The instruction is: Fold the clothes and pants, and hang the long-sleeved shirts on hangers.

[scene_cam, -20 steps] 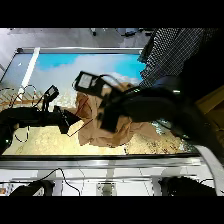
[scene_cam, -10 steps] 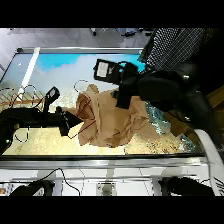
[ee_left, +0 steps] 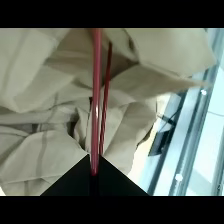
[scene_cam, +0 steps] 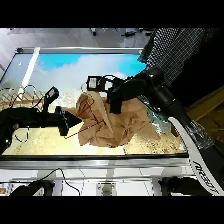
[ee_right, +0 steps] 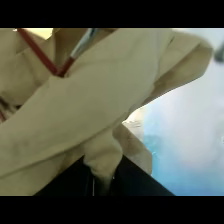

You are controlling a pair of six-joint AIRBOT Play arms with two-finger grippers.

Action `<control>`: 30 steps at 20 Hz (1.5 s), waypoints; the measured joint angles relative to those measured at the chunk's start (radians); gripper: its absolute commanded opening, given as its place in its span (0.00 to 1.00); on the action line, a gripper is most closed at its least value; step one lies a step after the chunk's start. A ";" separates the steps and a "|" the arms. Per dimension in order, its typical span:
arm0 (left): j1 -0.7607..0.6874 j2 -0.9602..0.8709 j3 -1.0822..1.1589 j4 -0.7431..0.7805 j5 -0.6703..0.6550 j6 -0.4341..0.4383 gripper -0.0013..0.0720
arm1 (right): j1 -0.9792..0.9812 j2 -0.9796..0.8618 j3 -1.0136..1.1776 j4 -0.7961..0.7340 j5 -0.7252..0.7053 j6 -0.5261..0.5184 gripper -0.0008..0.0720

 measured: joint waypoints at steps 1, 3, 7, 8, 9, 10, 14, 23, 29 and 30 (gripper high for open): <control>0.000 0.000 0.000 -0.003 0.000 0.000 0.05 | 0.000 -0.002 0.008 -0.002 0.000 0.019 0.05; 0.000 0.000 0.000 -0.006 0.004 0.000 0.14 | 0.000 0.001 0.025 -0.003 -0.014 0.062 0.05; -0.001 0.011 0.000 -0.005 0.014 -0.043 0.82 | -0.002 0.047 0.046 -0.032 -0.039 0.124 0.05; 0.000 0.020 0.000 -0.001 0.011 -0.064 0.82 | -0.001 0.060 0.048 -0.054 -0.053 0.132 0.05; 0.001 0.034 0.000 -0.001 0.013 -0.082 0.82 | -0.001 0.077 0.050 -0.083 -0.068 0.138 0.05; 0.003 0.053 0.000 -0.002 0.013 -0.097 0.82 | -0.002 0.091 0.051 -0.113 -0.081 0.144 0.05; 0.036 0.159 0.005 0.002 -0.002 -0.128 0.82 | -0.014 0.153 0.053 -0.183 -0.124 0.174 0.05; 0.259 0.246 -0.034 -0.012 -0.008 -0.064 0.81 | -0.092 0.327 0.054 -0.137 -0.143 0.214 0.05; 0.022 -0.029 -0.076 -0.071 -0.045 0.042 0.81 | -0.101 0.361 0.054 -0.035 -0.169 0.201 0.05; -0.027 -0.079 -0.076 -0.080 -0.074 0.049 0.81 | -0.102 0.363 0.054 -0.030 -0.178 0.199 0.05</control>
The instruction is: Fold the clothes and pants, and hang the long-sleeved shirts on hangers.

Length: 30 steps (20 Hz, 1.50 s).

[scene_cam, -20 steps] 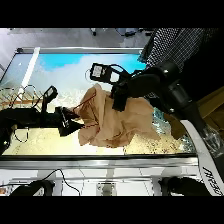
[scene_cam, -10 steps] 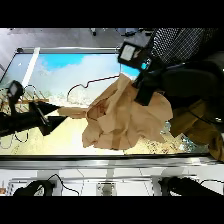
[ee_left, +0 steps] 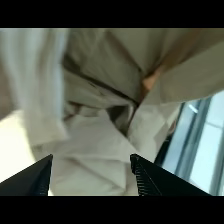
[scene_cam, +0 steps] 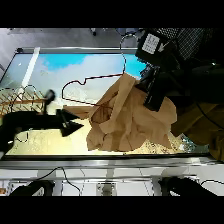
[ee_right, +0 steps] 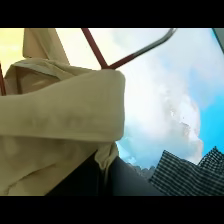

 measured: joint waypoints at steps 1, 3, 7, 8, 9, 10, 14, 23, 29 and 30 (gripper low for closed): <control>-0.050 -0.049 0.003 -0.003 -0.038 0.010 0.81 | 0.000 0.001 0.000 0.015 -0.004 -0.001 0.05; -0.127 -0.129 0.014 -0.010 -0.127 0.024 0.81 | 0.000 0.002 0.000 0.039 -0.019 0.002 0.05; -0.199 -0.212 0.040 -0.018 -0.334 0.030 0.81 | 0.000 0.004 0.000 0.073 -0.066 0.003 0.05; -0.206 -0.222 0.044 -0.019 -0.387 0.031 0.81 | 0.000 0.004 0.000 0.084 -0.078 0.004 0.05; -0.211 -0.228 0.047 -0.020 -0.432 0.031 0.80 | 0.000 0.004 0.000 0.093 -0.083 0.005 0.05; -0.215 -0.233 0.050 -0.023 -0.472 0.033 0.62 | 0.000 0.006 0.000 0.105 -0.087 0.005 0.05; -0.223 -0.242 0.054 -0.026 -0.580 0.019 0.05 | 0.000 0.021 0.000 0.138 -0.101 0.005 0.05; -0.161 -0.199 0.055 -0.026 -0.647 -0.074 0.05 | 0.000 0.046 0.000 0.146 -0.224 -0.011 0.05; -0.030 -0.069 0.064 -0.023 -0.532 -0.114 0.05 | 0.000 0.047 -0.004 0.127 -0.311 -0.040 0.05; -0.013 -0.035 0.071 -0.023 -0.504 -0.129 0.05 | 0.000 0.046 -0.012 0.116 -0.313 -0.042 0.05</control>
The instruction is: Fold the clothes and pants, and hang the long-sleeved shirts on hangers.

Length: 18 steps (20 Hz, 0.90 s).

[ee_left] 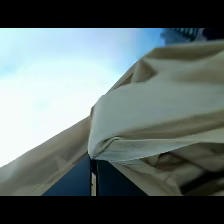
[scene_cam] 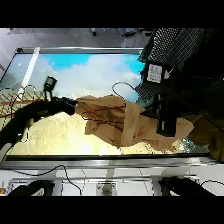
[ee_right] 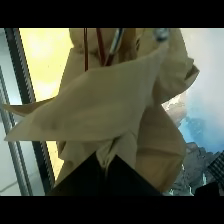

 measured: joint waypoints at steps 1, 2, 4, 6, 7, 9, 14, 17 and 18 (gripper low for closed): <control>0.014 0.037 0.011 0.000 0.024 -0.011 0.05 | 0.000 -0.003 -0.014 -0.010 -0.002 -0.002 0.05; 0.024 0.078 0.025 0.000 0.046 -0.035 0.05 | 0.000 -0.008 -0.032 -0.021 -0.003 -0.002 0.05; 0.033 0.153 0.060 0.000 0.094 -0.087 0.05 | 0.000 -0.024 -0.081 -0.055 0.027 0.013 0.05; 0.035 0.225 0.093 0.016 0.159 -0.150 0.05 | 0.000 -0.045 -0.126 -0.120 0.104 0.067 0.05; 0.035 0.256 0.102 0.031 0.188 -0.186 0.05 | 0.000 -0.054 -0.141 -0.156 0.156 0.105 0.05; 0.035 0.318 0.115 0.079 0.245 -0.269 0.05 | 0.000 -0.066 -0.159 -0.200 0.253 0.166 0.05; 0.035 0.421 0.126 0.163 0.418 -0.422 0.05 | 0.000 -0.076 -0.174 -0.245 0.418 0.261 0.05; 0.035 0.448 0.128 0.273 0.478 -0.493 0.05 | 0.000 -0.067 -0.176 -0.254 0.458 0.285 0.05; 0.035 0.449 0.128 0.342 0.485 -0.525 0.05 | 0.000 -0.061 -0.176 -0.257 0.460 0.290 0.05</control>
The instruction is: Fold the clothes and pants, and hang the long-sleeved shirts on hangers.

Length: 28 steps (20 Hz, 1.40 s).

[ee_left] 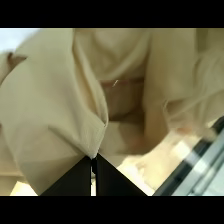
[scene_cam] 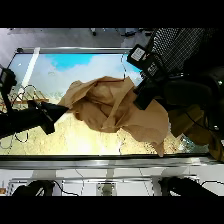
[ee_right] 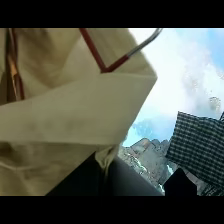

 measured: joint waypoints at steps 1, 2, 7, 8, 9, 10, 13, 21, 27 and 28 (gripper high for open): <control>0.000 -0.002 0.000 0.063 0.005 -0.025 0.05 | 0.000 0.008 0.000 -0.001 0.006 0.004 0.05; 0.000 -0.006 0.000 0.114 0.010 -0.044 0.05 | 0.000 0.017 0.000 -0.001 0.009 0.005 0.05; 0.000 -0.019 0.000 0.026 0.048 -0.013 0.05 | 0.000 0.022 -0.001 0.042 0.022 0.011 0.05; -0.001 -0.017 0.000 -0.043 0.071 0.016 0.05 | 0.000 0.014 -0.001 0.056 0.025 0.012 0.05; -0.005 -0.011 0.000 -0.106 0.098 0.039 0.05 | 0.000 0.005 -0.001 0.068 0.034 0.012 0.05; -0.013 0.000 0.000 -0.156 0.132 0.058 0.05 | 0.000 -0.004 -0.001 0.074 0.044 0.013 0.05; -0.046 0.047 0.000 -0.207 0.232 0.071 0.05 | 0.000 -0.022 -0.001 0.091 0.103 0.013 0.05; -0.081 0.064 -0.008 -0.011 0.305 -0.003 0.63 | 0.000 0.035 -0.001 0.189 0.222 -0.047 0.05; -0.048 0.059 0.016 0.001 0.193 0.091 0.69 | -0.001 0.099 -0.001 0.243 0.152 -0.233 0.05; -0.031 0.075 0.024 0.001 0.156 0.135 0.69 | -0.001 0.108 -0.001 0.252 0.118 -0.263 0.05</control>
